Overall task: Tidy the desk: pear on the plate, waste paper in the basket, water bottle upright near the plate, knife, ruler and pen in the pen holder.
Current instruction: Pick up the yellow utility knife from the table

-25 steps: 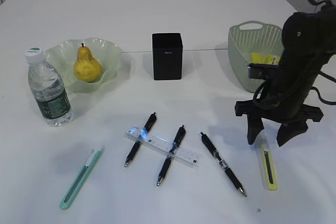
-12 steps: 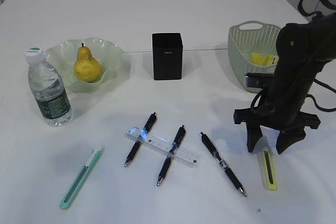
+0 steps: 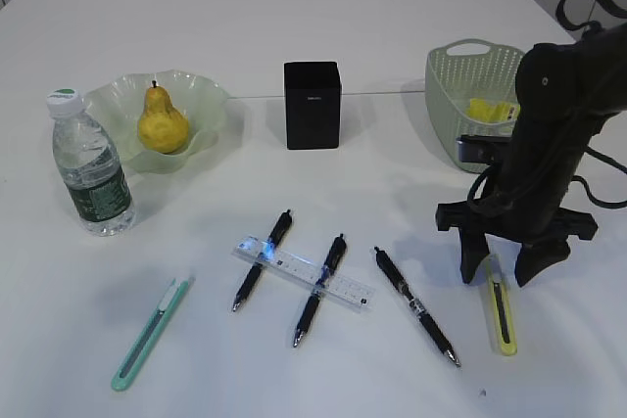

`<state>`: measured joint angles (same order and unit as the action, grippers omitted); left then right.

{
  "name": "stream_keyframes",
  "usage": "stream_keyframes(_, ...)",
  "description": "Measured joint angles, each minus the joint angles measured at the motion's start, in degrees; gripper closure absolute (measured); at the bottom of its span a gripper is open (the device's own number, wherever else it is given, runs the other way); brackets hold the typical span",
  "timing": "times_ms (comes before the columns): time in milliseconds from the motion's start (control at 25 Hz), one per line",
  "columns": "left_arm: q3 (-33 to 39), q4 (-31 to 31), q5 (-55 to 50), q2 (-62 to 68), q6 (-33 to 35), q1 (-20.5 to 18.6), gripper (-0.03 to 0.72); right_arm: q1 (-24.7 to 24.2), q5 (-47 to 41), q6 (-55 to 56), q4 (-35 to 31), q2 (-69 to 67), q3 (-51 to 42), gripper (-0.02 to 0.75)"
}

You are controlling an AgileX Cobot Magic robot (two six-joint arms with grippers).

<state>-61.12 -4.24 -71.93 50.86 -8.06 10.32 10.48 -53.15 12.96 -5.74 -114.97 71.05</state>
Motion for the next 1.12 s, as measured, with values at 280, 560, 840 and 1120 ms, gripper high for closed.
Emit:
stream_keyframes(280, 0.0, -0.04, 0.0, 0.0, 0.0, 0.0, 0.18, 0.0, 0.02, 1.0, 1.78, 0.0, 0.0, 0.227)
stream_keyframes(560, 0.0, -0.04, 0.0, 0.0, 0.0, 0.0, 0.18, 0.0, 0.02, 1.5, 2.37, 0.0, 0.0, 0.227)
stream_keyframes(840, 0.0, -0.04, 0.0, 0.0, 0.0, 0.0, 0.183, 0.0, -0.65, 1.5, 2.26, -1.83, 0.11, 0.227)
stream_keyframes(1120, 0.0, -0.04, 0.0, 0.0, 0.0, 0.0, 0.185, 0.0, -0.75, 1.64, 2.16, -1.83, 0.11, 0.227)
